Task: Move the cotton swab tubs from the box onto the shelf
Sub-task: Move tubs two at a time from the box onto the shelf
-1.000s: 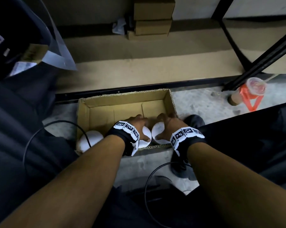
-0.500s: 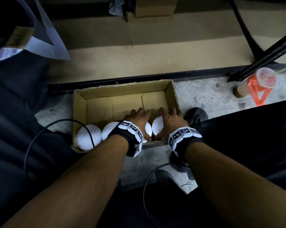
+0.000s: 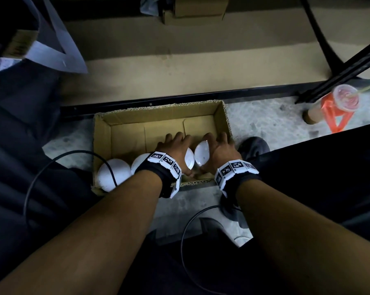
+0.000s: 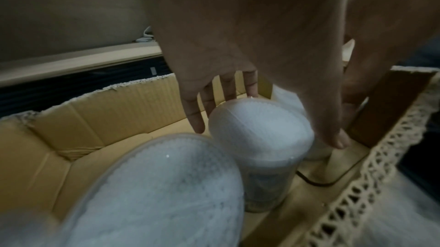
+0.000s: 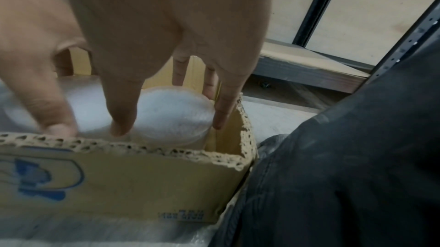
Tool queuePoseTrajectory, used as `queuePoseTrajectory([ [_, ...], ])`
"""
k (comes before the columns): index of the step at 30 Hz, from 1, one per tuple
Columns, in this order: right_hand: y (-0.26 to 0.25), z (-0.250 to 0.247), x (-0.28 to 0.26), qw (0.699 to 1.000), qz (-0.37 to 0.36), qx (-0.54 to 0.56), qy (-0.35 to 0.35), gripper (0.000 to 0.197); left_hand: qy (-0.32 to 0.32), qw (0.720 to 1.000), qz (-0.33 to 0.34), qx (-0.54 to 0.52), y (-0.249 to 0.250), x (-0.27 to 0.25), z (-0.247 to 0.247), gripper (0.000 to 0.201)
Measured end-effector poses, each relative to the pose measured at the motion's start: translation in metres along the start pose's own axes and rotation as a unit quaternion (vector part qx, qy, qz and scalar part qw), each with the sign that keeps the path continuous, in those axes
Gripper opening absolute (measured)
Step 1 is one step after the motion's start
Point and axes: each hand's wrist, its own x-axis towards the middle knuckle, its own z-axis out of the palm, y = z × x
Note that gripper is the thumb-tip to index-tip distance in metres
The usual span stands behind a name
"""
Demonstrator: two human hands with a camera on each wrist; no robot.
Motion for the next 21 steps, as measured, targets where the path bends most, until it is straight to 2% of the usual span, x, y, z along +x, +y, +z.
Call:
queuePoseTrajectory([
  [5,-0.001,-0.001,0.001,1.0,-0.003,-0.018,-0.003,0.088,0.003,1.0,0.006,0.006,0.0,-0.003,0.003,0.094],
  [10,-0.004,-0.007,0.0,1.0,-0.01,-0.006,0.02,0.081,0.021,1.0,0.002,0.003,-0.001,-0.006,-0.003,0.083],
  [13,-0.007,-0.016,-0.001,1.0,-0.014,0.003,0.027,0.082,0.03,1.0,0.002,-0.001,-0.004,-0.008,-0.013,0.078],
  [21,-0.018,-0.065,-0.012,0.999,-0.016,0.024,0.023,0.091,0.057,0.998,-0.006,-0.012,-0.01,-0.025,-0.062,0.085],
])
